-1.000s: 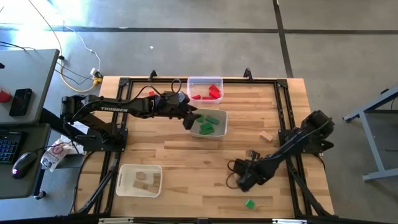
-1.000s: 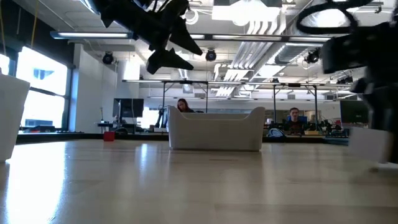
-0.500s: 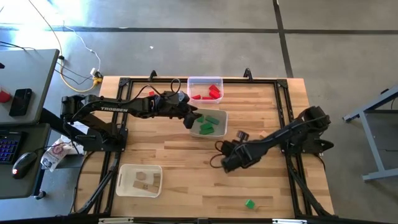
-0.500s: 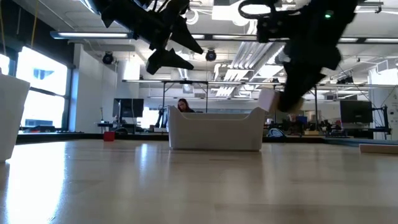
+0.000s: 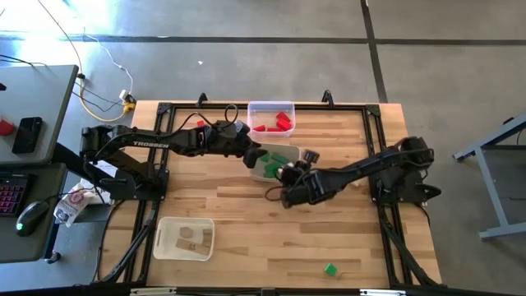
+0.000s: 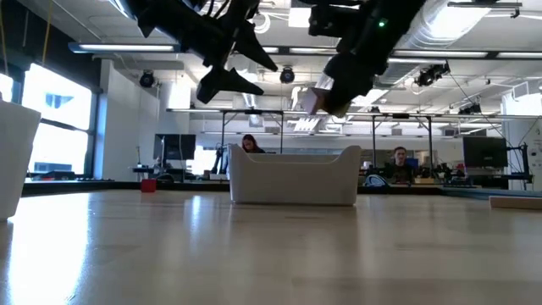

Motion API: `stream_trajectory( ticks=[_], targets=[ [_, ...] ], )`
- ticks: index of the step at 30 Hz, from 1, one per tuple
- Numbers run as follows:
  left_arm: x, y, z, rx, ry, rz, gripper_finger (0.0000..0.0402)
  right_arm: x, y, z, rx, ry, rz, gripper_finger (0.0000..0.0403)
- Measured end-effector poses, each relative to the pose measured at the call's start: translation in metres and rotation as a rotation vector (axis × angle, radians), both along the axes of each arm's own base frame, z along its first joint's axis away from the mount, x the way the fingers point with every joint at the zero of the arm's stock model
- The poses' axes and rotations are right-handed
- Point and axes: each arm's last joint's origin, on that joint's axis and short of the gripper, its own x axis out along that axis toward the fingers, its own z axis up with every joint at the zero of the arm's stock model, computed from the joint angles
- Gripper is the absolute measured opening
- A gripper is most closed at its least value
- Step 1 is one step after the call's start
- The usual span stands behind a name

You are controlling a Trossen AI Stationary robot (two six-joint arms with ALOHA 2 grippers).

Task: Sort & place blocks by color
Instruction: Put the brown arch block into the bottom white bin

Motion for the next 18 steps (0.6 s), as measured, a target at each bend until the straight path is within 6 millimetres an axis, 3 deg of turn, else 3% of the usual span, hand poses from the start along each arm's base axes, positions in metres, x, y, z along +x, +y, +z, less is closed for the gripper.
stream_trajectory(
  ticks=[9, 18],
  targets=[
    [0.004, -0.013, 0.000, -0.024, -0.007, -0.048, 0.0230, 0.018, -0.022, 0.007, -0.091, -0.026, 0.045, 0.0075],
    [0.006, -0.024, 0.000, -0.021, -0.005, -0.081, 0.0229, 0.025, -0.023, 0.011, -0.126, -0.025, 0.102, 0.0075]
  ],
)
